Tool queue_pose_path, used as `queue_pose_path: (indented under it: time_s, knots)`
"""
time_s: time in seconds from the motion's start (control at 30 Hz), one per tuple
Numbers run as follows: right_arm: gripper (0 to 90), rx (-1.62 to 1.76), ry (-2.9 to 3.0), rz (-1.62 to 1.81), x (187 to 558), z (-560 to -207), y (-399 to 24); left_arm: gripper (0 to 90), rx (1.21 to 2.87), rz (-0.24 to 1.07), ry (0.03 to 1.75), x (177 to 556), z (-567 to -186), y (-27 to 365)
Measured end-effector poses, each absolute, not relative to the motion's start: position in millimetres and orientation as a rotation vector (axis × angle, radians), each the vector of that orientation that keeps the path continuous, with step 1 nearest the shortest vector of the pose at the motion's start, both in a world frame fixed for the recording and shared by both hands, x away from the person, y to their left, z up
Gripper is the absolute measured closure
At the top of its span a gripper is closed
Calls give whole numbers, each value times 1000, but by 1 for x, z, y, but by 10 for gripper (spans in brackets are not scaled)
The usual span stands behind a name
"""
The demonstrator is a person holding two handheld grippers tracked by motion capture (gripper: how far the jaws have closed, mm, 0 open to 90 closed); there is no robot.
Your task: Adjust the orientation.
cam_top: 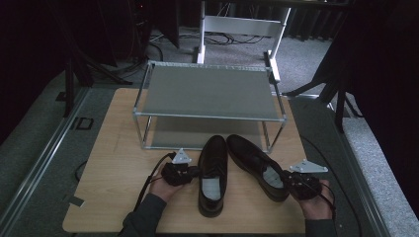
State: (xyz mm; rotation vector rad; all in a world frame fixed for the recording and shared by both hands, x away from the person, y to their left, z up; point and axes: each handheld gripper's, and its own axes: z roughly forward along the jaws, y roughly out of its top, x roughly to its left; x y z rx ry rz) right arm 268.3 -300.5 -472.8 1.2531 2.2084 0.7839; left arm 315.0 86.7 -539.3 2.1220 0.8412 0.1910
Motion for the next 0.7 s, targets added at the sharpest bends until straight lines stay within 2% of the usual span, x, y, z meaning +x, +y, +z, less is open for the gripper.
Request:
queue_pose_path:
  time_s: [0.47, 0.7]
  knots:
    - [767, 1224, 2231, 768, 264, -471, -296, 766, 2137, 78, 719, 293, -539, 38]
    - [771, 1219, 2248, 752, 263, -470, -291, 744, 2130, 48, 699, 290, -540, 28]
